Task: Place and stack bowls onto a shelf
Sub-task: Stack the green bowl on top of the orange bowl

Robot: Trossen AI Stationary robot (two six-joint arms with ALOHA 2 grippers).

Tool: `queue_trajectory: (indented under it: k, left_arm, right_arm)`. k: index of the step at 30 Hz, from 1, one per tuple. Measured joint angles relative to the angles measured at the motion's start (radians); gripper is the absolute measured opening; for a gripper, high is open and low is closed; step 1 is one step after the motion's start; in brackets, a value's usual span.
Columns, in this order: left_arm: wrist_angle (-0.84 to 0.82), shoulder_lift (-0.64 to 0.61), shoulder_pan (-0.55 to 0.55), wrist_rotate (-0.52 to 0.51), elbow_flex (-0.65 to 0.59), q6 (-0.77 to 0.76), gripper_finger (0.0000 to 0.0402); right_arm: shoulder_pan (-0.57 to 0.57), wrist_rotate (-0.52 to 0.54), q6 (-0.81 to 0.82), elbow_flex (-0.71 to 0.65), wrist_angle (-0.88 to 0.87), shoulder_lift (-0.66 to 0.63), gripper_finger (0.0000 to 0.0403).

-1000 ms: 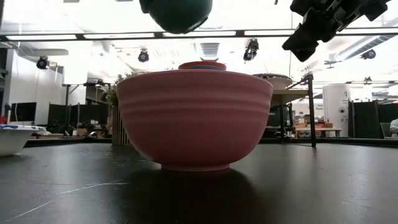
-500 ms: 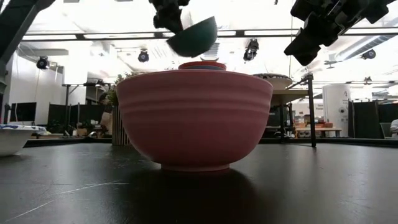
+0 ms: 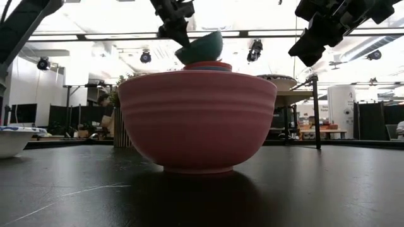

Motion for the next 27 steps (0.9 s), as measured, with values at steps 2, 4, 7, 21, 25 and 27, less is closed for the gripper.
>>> queue_trajectory:
  k: [2, 4, 7, 21, 25, 27]
  left_arm:
    - [0.01, 0.0, 0.0, 0.0, 0.0, -0.004, 0.0018]
    - [0.014, 0.0, 0.0, 0.0, 0.0, -0.004, 0.0028]
    - [0.02, 0.0, 0.0, 0.0, 0.0, -0.001, 0.0046]
    - [-0.11, -0.07, -0.008, 0.01, 0.005, 0.039, 0.0086]
    - [-0.122, -0.125, -0.028, 0.068, 0.005, 0.034, 0.0083]
    - [-0.121, -0.154, -0.046, 0.089, 0.004, 0.03, 0.0079]
  right_arm:
    - [0.0, 0.0, 0.0, 0.0, 0.0, 0.0, 0.0009]
    - [0.0, 0.0, -0.001, 0.0, 0.0, 0.0, 0.0009]
    - [0.0, 0.0, -0.001, 0.0, 0.001, 0.0, 0.0009]
    - [0.001, 0.092, 0.024, -0.052, 0.3, 0.025, 0.0009]
    - [-0.002, 0.268, 0.033, -0.04, 0.376, 0.059, 0.0009]
    - [-0.008, 0.343, 0.033, -0.009, 0.383, 0.081, 0.0009]
